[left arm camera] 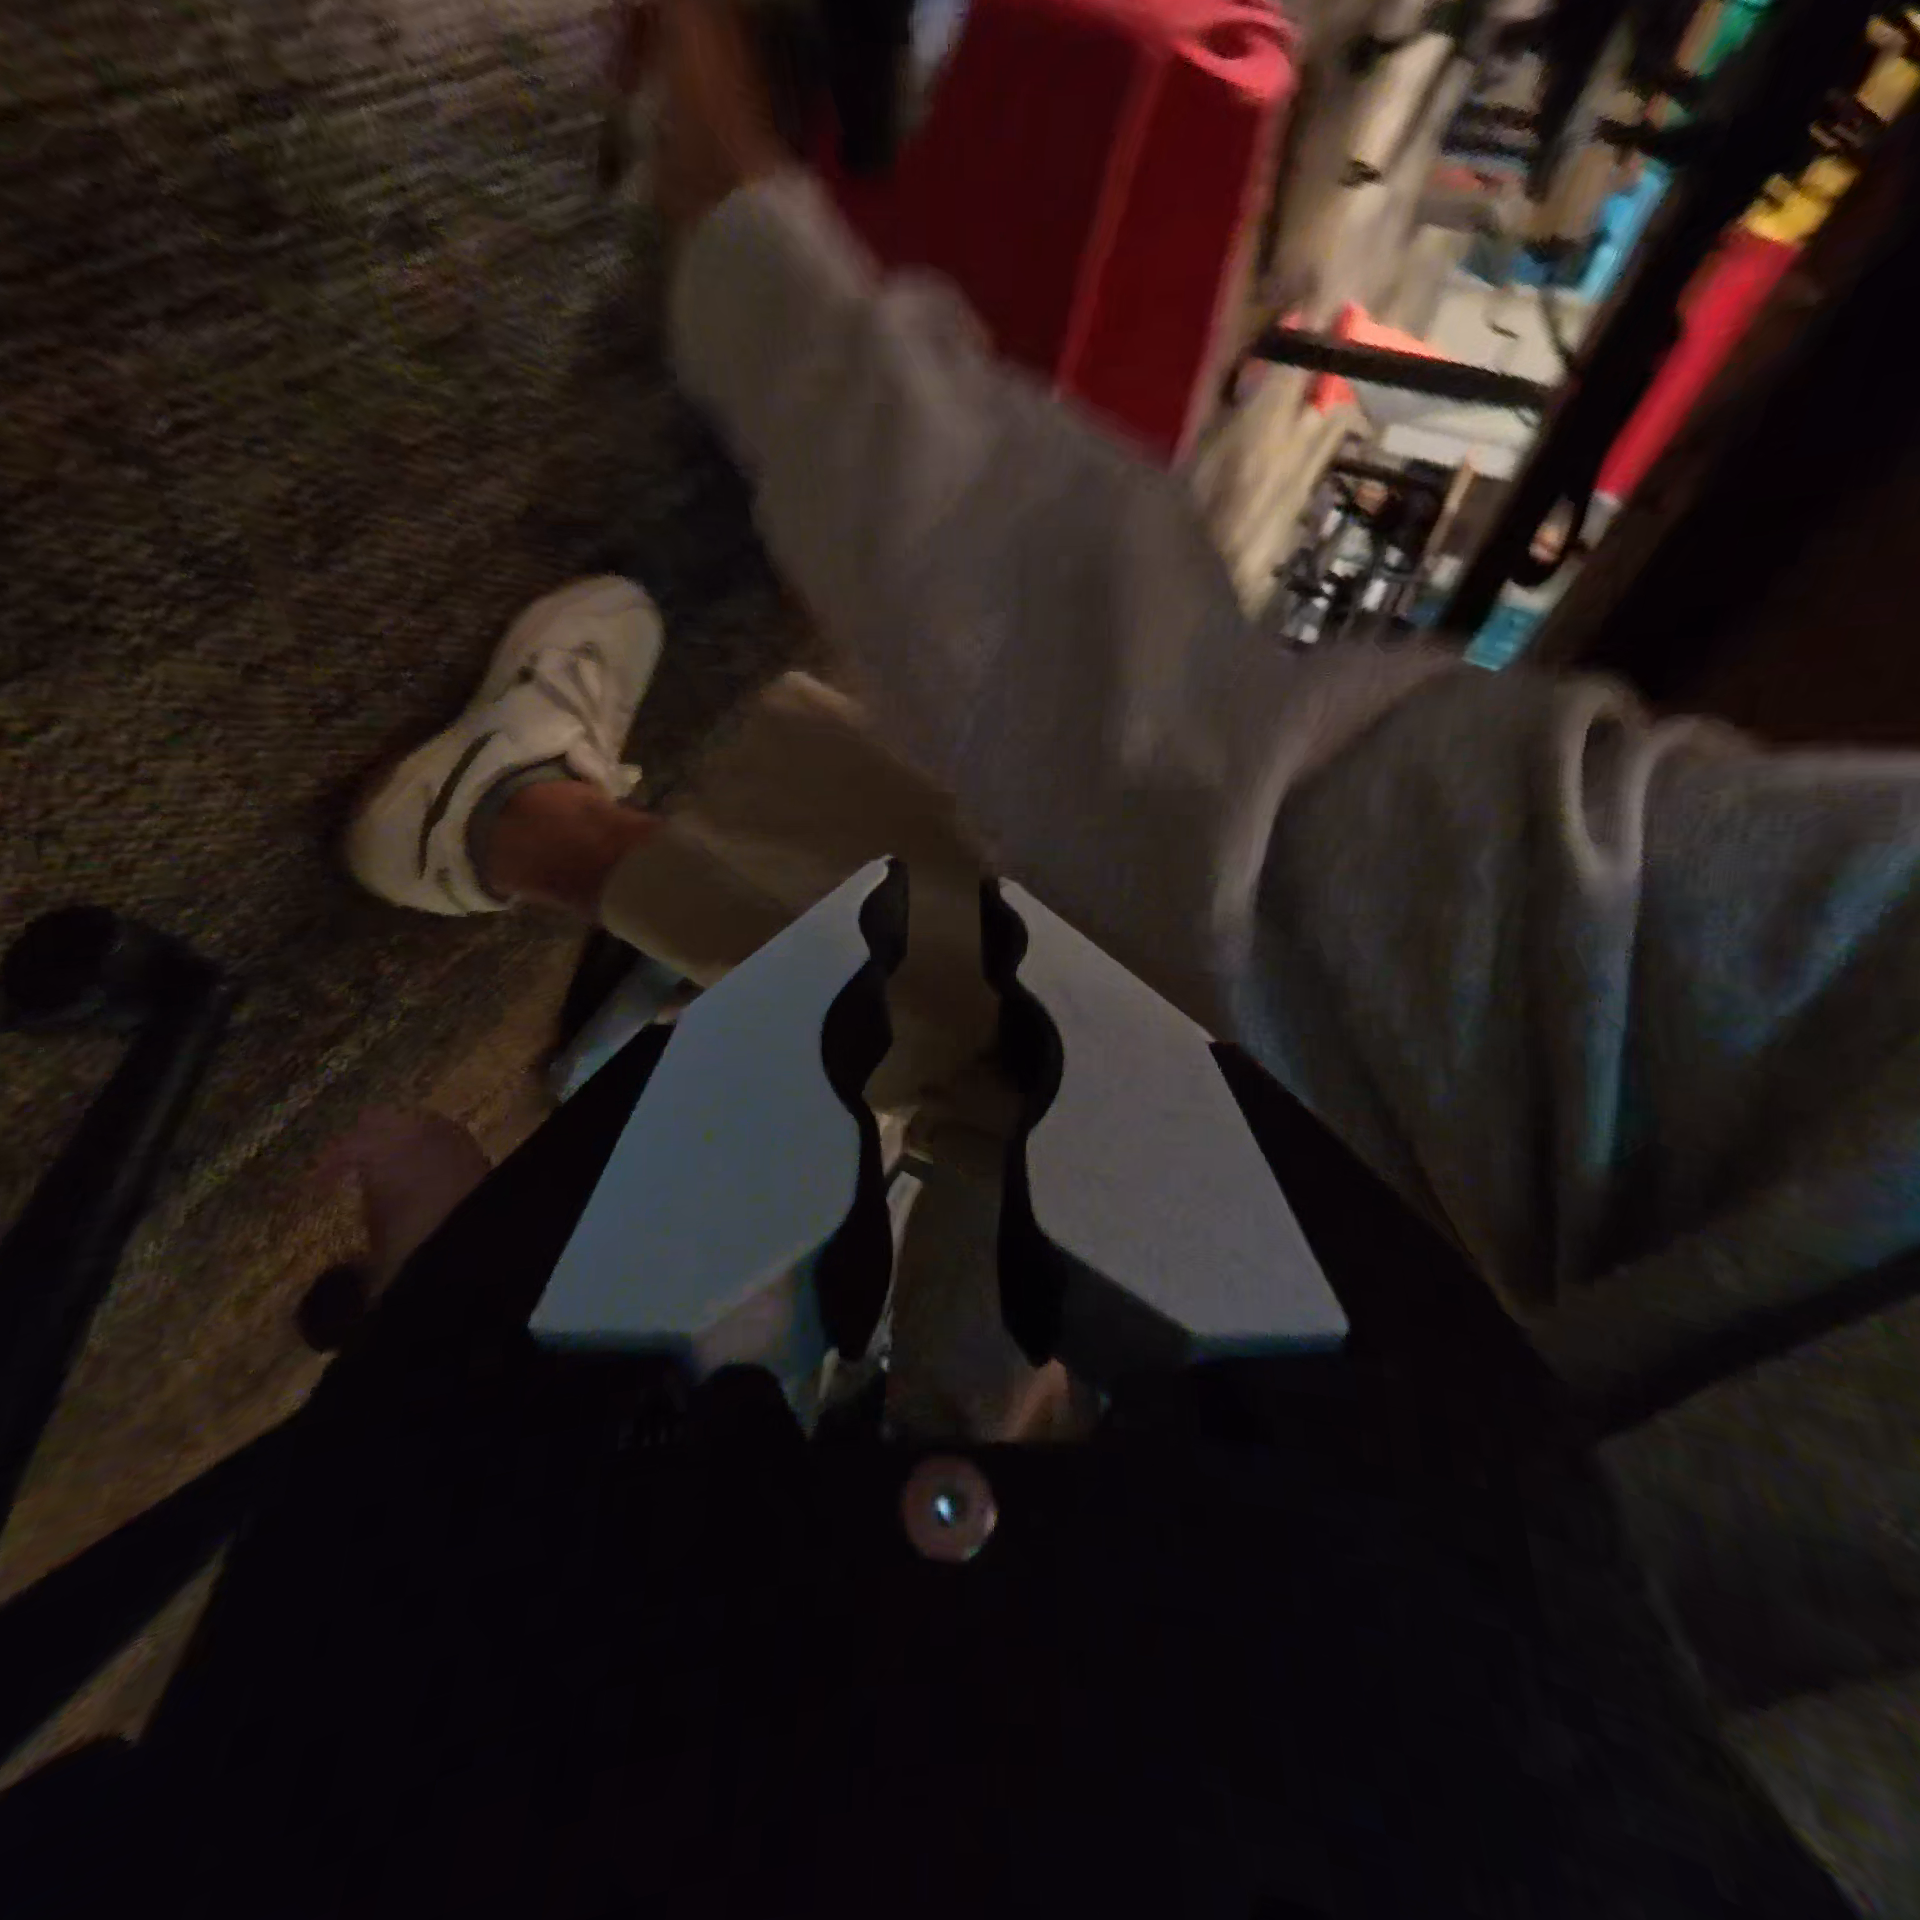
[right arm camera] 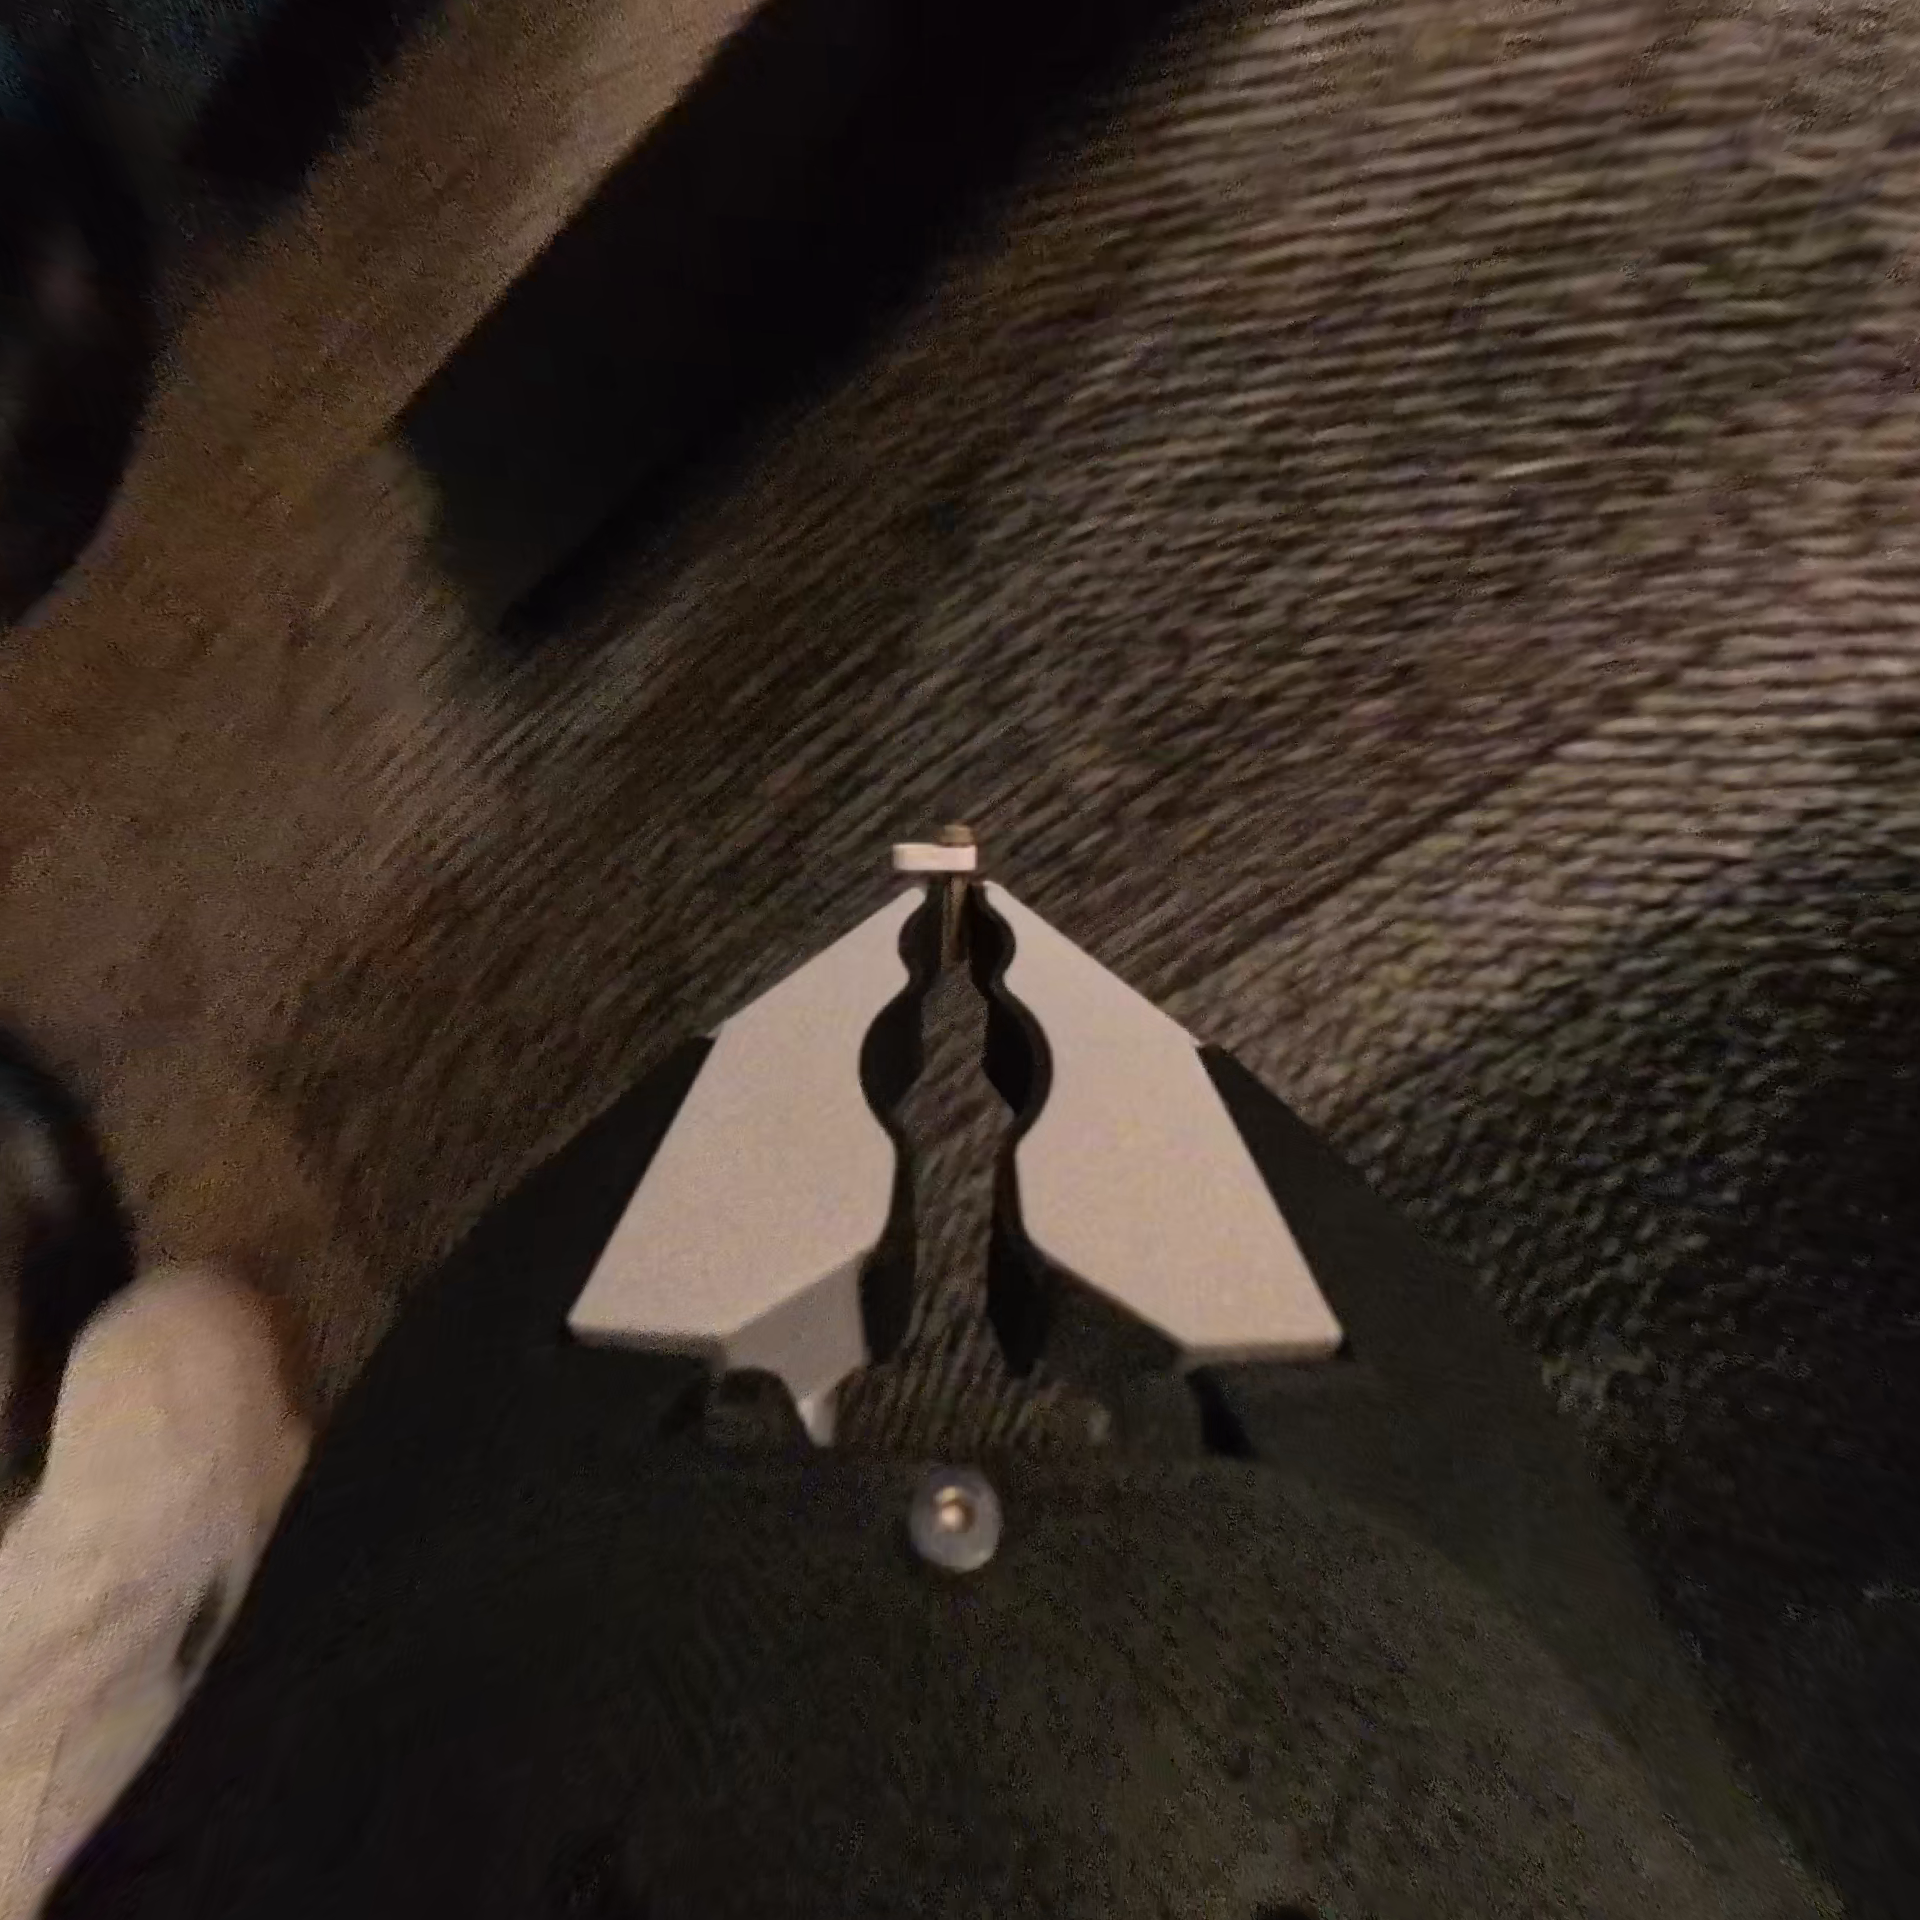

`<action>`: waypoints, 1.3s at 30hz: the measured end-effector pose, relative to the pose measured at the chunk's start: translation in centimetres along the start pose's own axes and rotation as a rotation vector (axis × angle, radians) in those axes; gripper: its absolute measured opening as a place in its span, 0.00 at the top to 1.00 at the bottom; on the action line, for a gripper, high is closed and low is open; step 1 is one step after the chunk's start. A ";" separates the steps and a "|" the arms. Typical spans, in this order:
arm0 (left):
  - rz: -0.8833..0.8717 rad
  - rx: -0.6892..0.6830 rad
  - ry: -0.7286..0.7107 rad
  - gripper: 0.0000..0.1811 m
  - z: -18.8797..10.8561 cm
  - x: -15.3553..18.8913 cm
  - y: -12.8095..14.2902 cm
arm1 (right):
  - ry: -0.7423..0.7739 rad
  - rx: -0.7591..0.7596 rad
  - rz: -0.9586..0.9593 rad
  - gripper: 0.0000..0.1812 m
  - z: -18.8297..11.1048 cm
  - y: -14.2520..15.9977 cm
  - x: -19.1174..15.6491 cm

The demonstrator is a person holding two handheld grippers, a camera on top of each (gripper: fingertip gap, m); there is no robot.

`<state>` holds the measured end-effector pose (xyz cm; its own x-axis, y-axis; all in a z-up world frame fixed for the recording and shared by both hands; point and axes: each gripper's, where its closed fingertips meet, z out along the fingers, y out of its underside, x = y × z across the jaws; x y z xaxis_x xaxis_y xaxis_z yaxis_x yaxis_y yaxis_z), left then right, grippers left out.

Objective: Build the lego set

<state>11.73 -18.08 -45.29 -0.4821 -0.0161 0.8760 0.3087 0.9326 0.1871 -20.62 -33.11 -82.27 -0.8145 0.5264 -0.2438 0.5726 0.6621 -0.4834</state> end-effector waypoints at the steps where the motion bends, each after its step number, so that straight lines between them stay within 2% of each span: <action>1: 0.034 0.005 0.009 0.93 -0.4 0.8 0.3 | -0.036 -0.019 -0.095 0.98 -2.1 1.4 -3.1; 5: 0.191 0.062 0.011 0.93 -2.6 3.6 0.8 | -0.219 -0.076 -0.482 0.98 -11.9 7.2 -15.7; 7: 0.276 0.123 0.000 0.93 -3.9 5.0 0.8 | -0.331 -0.143 -0.477 0.98 -16.7 9.2 -20.8; 10: 0.441 0.280 -0.016 0.92 -6.3 7.7 0.1 | -0.482 -0.139 -0.376 0.99 -26.0 8.9 -27.3; 12: 0.546 0.393 -0.003 0.94 -8.3 10.6 -0.3 | -0.520 -0.083 -0.398 0.98 -33.0 8.0 -30.0; 14: 0.635 0.559 0.070 0.98 -11.7 15.0 -0.5 | -0.511 -0.049 -0.444 0.98 -40.0 7.6 -31.4; 16: 0.763 0.726 0.143 1.00 -15.7 19.1 0.6 | -0.508 0.000 -0.454 0.98 -46.8 7.2 -32.0; 17: 0.815 0.760 0.127 1.00 -16.6 19.9 1.4 | -0.518 0.037 -0.439 0.98 -50.0 7.0 -32.1; 20: 0.876 0.688 0.091 0.97 -15.8 19.5 4.2 | -0.527 0.158 -0.421 0.98 -57.3 7.3 -31.2; 24: 0.905 0.569 0.073 0.96 -12.1 16.9 6.0 | -0.501 0.259 -0.364 0.99 -61.8 8.4 -29.0; 26: 0.963 0.517 0.065 0.97 -9.8 16.6 5.8 | -0.493 0.328 -0.289 0.99 -63.1 7.4 -27.8; 28: 1.011 0.513 0.076 0.97 -8.0 17.7 5.0 | -0.495 0.410 -0.226 0.99 -64.5 5.5 -26.7; 31: 1.033 0.494 0.191 0.97 -5.8 22.6 4.4 | -0.493 0.520 -0.099 0.98 -67.6 1.3 -24.9; 34: 1.053 0.343 0.297 0.94 -3.7 28.4 5.8 | -0.468 0.613 0.006 0.99 -72.3 -2.2 -23.1; 37: 1.118 0.244 0.321 0.92 -2.9 33.5 7.5 | -0.370 0.723 0.000 0.99 -77.2 -4.0 -21.2; 39: 1.211 0.257 0.368 0.92 -3.0 36.9 8.8 | -0.272 0.839 -0.002 0.99 -80.1 -4.3 -18.9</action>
<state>-0.87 -11.61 -9.99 0.2581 0.8240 0.5044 0.2028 0.4643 -0.8622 -0.26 -3.18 -8.22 -0.8706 0.3094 -0.3826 0.4013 -0.0035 -0.9159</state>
